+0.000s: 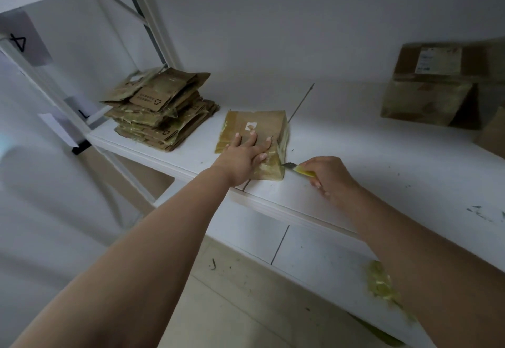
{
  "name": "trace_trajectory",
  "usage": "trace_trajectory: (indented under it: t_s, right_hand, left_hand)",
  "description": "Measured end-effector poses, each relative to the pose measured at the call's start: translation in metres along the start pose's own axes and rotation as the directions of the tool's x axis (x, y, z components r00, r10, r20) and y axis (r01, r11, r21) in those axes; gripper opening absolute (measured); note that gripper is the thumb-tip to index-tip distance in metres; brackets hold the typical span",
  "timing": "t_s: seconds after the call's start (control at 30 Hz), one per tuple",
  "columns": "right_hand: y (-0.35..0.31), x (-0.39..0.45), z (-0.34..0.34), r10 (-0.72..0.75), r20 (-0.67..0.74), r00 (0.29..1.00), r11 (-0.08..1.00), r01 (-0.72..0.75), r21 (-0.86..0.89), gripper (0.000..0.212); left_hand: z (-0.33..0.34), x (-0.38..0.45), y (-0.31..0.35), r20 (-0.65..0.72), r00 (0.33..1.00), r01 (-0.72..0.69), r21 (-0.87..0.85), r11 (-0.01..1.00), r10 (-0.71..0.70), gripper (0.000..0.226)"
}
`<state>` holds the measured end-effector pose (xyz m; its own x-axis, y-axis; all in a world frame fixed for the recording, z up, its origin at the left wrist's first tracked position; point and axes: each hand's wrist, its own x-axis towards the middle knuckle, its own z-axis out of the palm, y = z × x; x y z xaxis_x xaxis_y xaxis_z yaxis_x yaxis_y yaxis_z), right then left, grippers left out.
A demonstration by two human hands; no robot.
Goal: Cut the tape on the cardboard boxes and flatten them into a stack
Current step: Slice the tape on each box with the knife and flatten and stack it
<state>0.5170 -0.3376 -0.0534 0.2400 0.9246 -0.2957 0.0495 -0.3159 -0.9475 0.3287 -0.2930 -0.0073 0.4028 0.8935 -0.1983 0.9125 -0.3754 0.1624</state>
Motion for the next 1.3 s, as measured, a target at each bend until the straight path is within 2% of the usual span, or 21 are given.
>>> trace_trajectory:
  t_s: [0.1,0.2,0.27,0.33,0.5,0.7,0.93,1.13,1.3]
  right_hand:
    - [-0.003,0.004,-0.005,-0.087,-0.024,0.996,0.991,0.084,-0.106,0.013]
    - [0.007,0.006,-0.003,-0.184,-0.077,0.98,0.972,0.17,-0.161,0.01]
    - [0.017,0.003,0.0,-0.3,-0.077,0.951,0.917,0.266,-0.296,0.006]
    - [0.026,-0.001,0.003,-0.391,-0.023,0.92,0.834,0.343,-0.431,0.011]
    - [0.032,-0.009,0.011,-0.503,0.042,0.863,0.692,0.431,-0.578,0.02]
    - [0.031,-0.007,0.016,-0.534,0.099,0.839,0.571,0.445,-0.689,0.02]
    - [0.033,-0.003,0.024,-0.509,0.169,0.844,0.321,0.368,-0.872,0.028]
    - [0.033,-0.004,0.02,-0.492,0.214,0.844,0.241,0.369,-0.898,0.037]
    - [0.03,-0.005,0.016,-0.463,0.24,0.853,0.238,0.38,-0.894,0.033]
  left_hand:
    - [-0.006,0.001,-0.005,0.076,0.997,-0.019,0.049,0.999,0.016,0.05]
    - [-0.009,0.003,0.001,0.011,0.999,0.027,0.221,0.975,-0.03,0.048]
    - [-0.005,0.004,0.013,-0.095,0.993,0.097,0.341,0.935,-0.069,0.047]
    - [-0.001,0.008,0.021,-0.15,0.986,0.13,0.377,0.917,-0.078,0.047]
    - [0.001,0.017,0.021,-0.15,0.985,0.139,0.393,0.909,-0.086,0.047]
    - [0.001,0.016,0.023,-0.141,0.986,0.139,0.395,0.908,-0.089,0.048]
    - [0.003,0.018,0.02,-0.137,0.987,0.135,0.38,0.915,-0.089,0.047]
    - [0.006,0.022,0.015,-0.146,0.985,0.139,0.387,0.911,-0.089,0.048]
    - [0.005,0.023,0.016,-0.13,0.987,0.138,0.394,0.909,-0.094,0.05]
